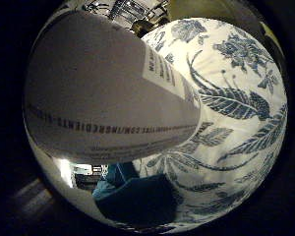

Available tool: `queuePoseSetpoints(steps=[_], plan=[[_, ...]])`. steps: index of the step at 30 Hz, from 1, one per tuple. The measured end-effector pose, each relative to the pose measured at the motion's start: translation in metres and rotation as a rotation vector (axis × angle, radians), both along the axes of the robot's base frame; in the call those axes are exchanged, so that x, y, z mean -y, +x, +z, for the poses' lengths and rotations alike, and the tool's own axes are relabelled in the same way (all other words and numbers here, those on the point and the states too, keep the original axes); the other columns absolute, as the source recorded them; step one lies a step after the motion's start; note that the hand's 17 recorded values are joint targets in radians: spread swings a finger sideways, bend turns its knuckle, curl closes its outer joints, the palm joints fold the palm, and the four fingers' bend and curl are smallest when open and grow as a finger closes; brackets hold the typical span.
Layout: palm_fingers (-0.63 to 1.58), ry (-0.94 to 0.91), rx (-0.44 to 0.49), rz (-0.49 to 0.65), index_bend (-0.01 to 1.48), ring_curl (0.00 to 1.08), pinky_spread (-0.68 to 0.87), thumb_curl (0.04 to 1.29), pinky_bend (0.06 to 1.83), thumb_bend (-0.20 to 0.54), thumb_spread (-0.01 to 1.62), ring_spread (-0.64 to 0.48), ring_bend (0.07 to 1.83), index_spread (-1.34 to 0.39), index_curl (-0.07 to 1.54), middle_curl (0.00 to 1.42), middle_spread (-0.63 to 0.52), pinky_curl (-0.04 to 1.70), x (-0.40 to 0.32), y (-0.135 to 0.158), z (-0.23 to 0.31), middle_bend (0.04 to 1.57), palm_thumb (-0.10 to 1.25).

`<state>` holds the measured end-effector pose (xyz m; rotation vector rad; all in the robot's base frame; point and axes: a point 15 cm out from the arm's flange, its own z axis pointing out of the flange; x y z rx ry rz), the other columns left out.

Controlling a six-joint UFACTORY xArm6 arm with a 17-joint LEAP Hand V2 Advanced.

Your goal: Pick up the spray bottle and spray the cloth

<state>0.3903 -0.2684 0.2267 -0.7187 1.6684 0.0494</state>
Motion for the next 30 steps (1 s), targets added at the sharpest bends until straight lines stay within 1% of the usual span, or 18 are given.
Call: queuePoseSetpoints(steps=[3,4,5,7,8,9,10,12,14,16,20,23,26,30], plan=[[1.02,-0.019,0.028,0.007,0.18,0.44,-0.33,0.53,0.98,-0.022,0.91,-0.19,0.98,-0.27,0.26,0.49,-0.10,0.42,-0.005,0.009,0.003,0.60,0.98],[1.14,-0.019,0.031,0.007,0.21,0.45,-0.35,0.54,1.01,-0.026,0.89,-0.19,0.99,-0.29,0.28,0.52,-0.11,0.44,-0.006,0.010,0.003,0.65,0.98],[1.16,-0.018,0.031,0.007,0.23,0.47,-0.37,0.55,1.01,-0.025,0.87,-0.18,1.01,-0.29,0.30,0.54,-0.12,0.45,-0.005,0.010,0.003,0.68,0.98],[1.32,-0.024,0.037,0.006,0.40,0.48,-0.36,0.56,1.03,-0.024,0.88,-0.17,1.05,-0.31,0.39,0.58,-0.11,0.47,-0.005,0.011,0.003,0.80,0.96],[1.30,-0.022,0.039,0.004,0.48,0.50,-0.35,0.56,1.06,-0.023,0.88,-0.16,1.08,-0.30,0.43,0.60,-0.10,0.49,-0.005,0.011,0.003,0.84,0.95],[1.34,-0.021,0.044,0.003,0.56,0.50,-0.34,0.57,1.07,-0.020,0.90,-0.16,1.09,-0.29,0.47,0.62,-0.09,0.51,-0.006,0.013,0.004,0.91,0.95],[1.34,-0.020,0.047,0.001,0.68,0.52,-0.31,0.58,1.11,-0.015,0.92,-0.15,1.13,-0.27,0.53,0.64,-0.08,0.53,-0.006,0.014,0.005,1.00,0.96],[1.29,-0.011,0.056,-0.005,0.86,0.55,-0.27,0.59,1.19,-0.010,0.94,-0.16,1.21,-0.25,0.62,0.67,-0.08,0.60,-0.005,0.015,0.006,1.11,0.98],[1.23,-0.005,0.066,-0.013,0.99,0.59,-0.24,0.61,1.22,-0.006,0.95,-0.18,1.28,-0.23,0.67,0.69,-0.08,0.66,-0.004,0.017,0.009,1.21,1.02],[1.17,-0.004,0.068,-0.016,1.08,0.63,-0.22,0.64,1.27,-0.008,0.92,-0.19,1.35,-0.21,0.71,0.71,-0.08,0.73,-0.003,0.018,0.013,1.29,1.06],[1.12,-0.024,0.077,-0.003,1.17,0.68,-0.18,0.69,1.28,-0.013,0.86,-0.20,1.38,-0.18,0.74,0.71,-0.08,0.86,-0.001,0.020,0.024,1.37,1.12],[1.10,-0.037,0.083,0.022,1.19,0.71,-0.17,0.72,1.27,-0.018,0.81,-0.21,1.38,-0.18,0.74,0.70,-0.08,0.95,-0.010,0.022,0.043,1.39,1.11],[1.10,-0.063,0.078,0.093,1.21,0.73,-0.16,0.75,1.22,-0.017,0.75,-0.21,1.39,-0.18,0.74,0.69,-0.08,1.05,-0.026,0.025,0.063,1.41,1.10],[1.10,-0.134,0.007,0.228,1.22,0.75,-0.15,0.78,1.17,-0.017,0.72,-0.21,1.39,-0.18,0.74,0.68,-0.08,1.15,-0.047,0.017,0.080,1.42,1.10]])
